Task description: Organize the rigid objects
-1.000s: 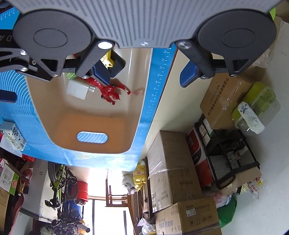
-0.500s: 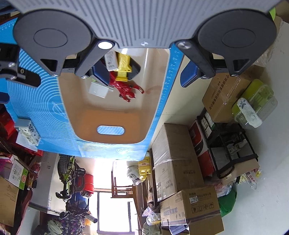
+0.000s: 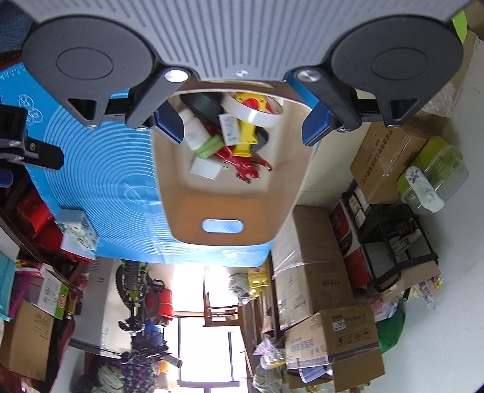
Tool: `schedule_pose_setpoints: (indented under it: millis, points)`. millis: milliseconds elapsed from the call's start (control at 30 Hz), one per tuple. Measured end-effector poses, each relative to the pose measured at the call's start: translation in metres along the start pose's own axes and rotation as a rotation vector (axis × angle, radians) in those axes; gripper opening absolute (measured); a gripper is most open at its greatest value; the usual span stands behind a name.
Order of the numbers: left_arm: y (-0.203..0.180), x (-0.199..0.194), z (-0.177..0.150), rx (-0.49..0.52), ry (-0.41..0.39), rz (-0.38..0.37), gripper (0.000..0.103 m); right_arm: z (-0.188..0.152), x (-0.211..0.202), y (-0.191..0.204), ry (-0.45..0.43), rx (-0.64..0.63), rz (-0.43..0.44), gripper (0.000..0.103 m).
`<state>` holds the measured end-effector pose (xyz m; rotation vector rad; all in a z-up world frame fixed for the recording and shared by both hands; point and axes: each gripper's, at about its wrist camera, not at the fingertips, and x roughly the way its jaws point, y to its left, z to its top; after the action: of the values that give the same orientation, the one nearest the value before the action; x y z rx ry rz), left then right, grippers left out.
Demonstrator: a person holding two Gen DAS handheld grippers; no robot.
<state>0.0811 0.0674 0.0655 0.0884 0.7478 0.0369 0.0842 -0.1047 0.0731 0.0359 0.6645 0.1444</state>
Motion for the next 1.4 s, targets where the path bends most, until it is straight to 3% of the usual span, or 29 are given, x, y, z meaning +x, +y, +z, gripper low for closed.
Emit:
schedule_pose_setpoints:
  millis: [267,600,1067,1400]
  points:
    - [-0.028,-0.017,-0.019,0.008,-0.03,-0.015,0.085,-0.031,-0.027,-0.027,0.011,0.031,-0.029,0.097]
    - [-0.058,-0.029,-0.053,0.011,-0.003,-0.042,0.085,-0.074,-0.052,-0.045,-0.002,0.037,-0.069,0.097]
    - [-0.065,-0.039,-0.079,0.029,-0.006,-0.04,0.085,-0.107,-0.072,-0.049,-0.021,0.063,-0.081,0.097]
    - [-0.073,-0.05,-0.092,0.077,-0.121,-0.017,0.085,-0.124,-0.08,-0.038,-0.082,0.029,-0.102,0.097]
